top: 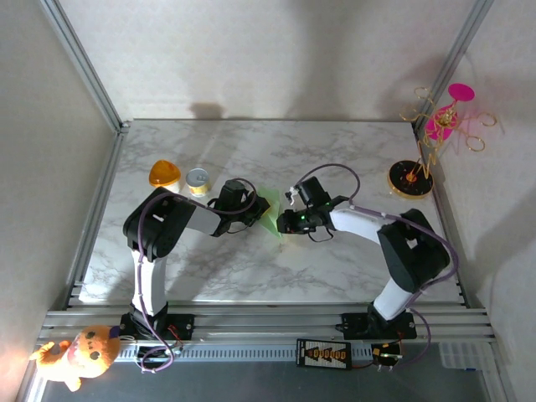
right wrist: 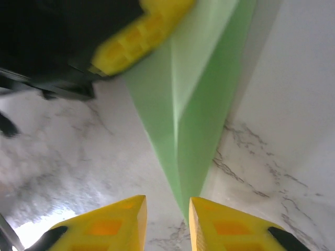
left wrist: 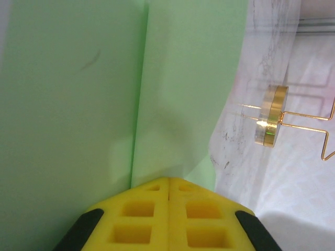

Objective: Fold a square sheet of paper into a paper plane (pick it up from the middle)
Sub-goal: Fourth fold the wing at the center of the table.

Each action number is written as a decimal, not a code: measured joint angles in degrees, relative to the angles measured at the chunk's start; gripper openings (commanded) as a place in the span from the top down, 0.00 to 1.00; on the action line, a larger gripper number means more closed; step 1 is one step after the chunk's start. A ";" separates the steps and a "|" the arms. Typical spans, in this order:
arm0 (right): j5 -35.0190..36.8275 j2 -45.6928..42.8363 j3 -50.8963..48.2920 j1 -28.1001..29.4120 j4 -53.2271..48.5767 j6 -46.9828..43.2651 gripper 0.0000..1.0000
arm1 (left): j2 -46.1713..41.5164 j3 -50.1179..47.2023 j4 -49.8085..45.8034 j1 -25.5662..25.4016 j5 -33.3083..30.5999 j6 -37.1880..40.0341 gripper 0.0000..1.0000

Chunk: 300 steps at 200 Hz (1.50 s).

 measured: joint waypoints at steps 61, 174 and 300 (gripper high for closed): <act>-3.91 3.56 4.87 0.52 2.38 -1.09 0.86 | 0.00 0.00 0.02 0.00 0.00 0.00 0.95; -1.11 9.75 5.97 1.51 1.92 -1.29 0.87 | 0.00 0.00 0.00 0.00 -0.15 -0.02 0.95; 0.00 10.40 5.11 1.51 1.88 -1.29 0.87 | -0.02 0.00 -0.04 0.00 -0.22 -0.20 0.95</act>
